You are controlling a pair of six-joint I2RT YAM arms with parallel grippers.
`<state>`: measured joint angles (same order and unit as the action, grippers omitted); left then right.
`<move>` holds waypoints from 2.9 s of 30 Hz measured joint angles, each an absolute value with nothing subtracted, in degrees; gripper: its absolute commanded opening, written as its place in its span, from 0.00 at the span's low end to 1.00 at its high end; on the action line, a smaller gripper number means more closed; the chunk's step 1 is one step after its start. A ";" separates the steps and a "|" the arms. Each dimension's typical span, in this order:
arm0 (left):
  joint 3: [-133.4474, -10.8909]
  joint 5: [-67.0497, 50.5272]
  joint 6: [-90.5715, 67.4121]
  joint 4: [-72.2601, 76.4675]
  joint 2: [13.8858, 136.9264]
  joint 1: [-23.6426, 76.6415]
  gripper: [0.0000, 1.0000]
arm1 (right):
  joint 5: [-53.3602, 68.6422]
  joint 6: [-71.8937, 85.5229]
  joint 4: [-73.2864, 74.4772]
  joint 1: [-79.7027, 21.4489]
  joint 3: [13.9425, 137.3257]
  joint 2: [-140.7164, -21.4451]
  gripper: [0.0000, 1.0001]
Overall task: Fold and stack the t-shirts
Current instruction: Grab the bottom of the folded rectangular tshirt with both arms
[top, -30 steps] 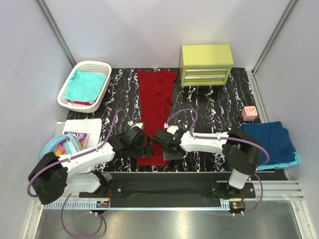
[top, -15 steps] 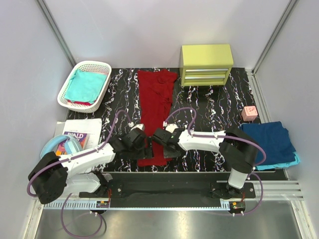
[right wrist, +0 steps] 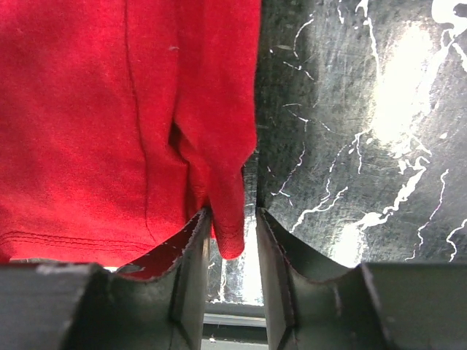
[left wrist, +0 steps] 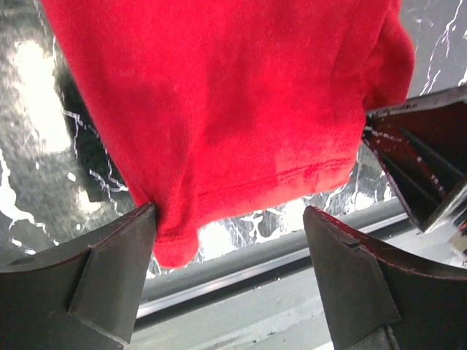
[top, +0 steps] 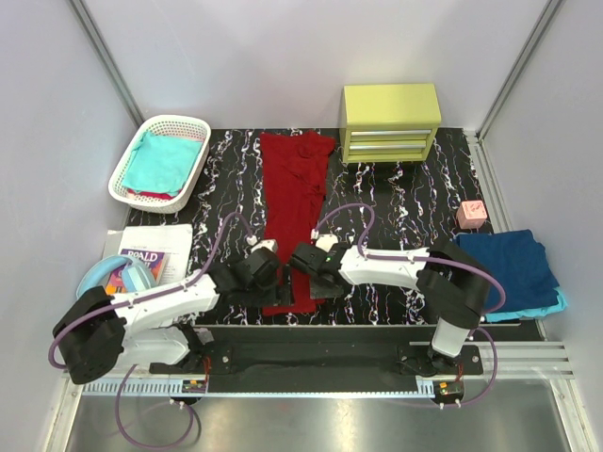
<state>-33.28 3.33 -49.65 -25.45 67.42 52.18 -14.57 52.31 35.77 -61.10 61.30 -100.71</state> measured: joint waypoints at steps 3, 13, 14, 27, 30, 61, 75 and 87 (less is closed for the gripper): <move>-33.21 3.75 -50.37 -27.38 65.49 52.62 0.88 | -14.72 52.38 35.73 -61.06 61.06 -100.51 0.39; -29.65 8.25 -54.26 -33.41 56.47 52.62 0.70 | -15.38 52.36 35.79 -61.06 61.04 -100.44 0.38; -29.32 8.64 -54.63 -33.98 57.04 52.62 0.63 | -15.49 52.36 35.79 -61.06 61.04 -100.44 0.37; -31.48 11.07 -55.88 -33.47 67.61 52.69 0.49 | -16.69 52.80 35.79 -61.06 60.31 -99.83 0.34; -31.77 11.11 -55.77 -33.04 68.01 52.73 0.49 | -17.10 52.84 35.79 -61.08 59.75 -99.35 0.30; -37.56 12.10 -54.85 -32.91 72.88 55.05 0.34 | -17.43 52.95 35.79 -61.06 59.20 -98.91 0.24; -36.69 12.10 -56.36 -34.33 69.47 56.07 0.12 | -17.45 52.97 35.79 -61.08 59.20 -98.91 0.22; -35.92 12.05 -57.52 -34.72 70.52 56.10 0.36 | -17.45 52.99 35.77 -61.06 59.16 -98.91 0.23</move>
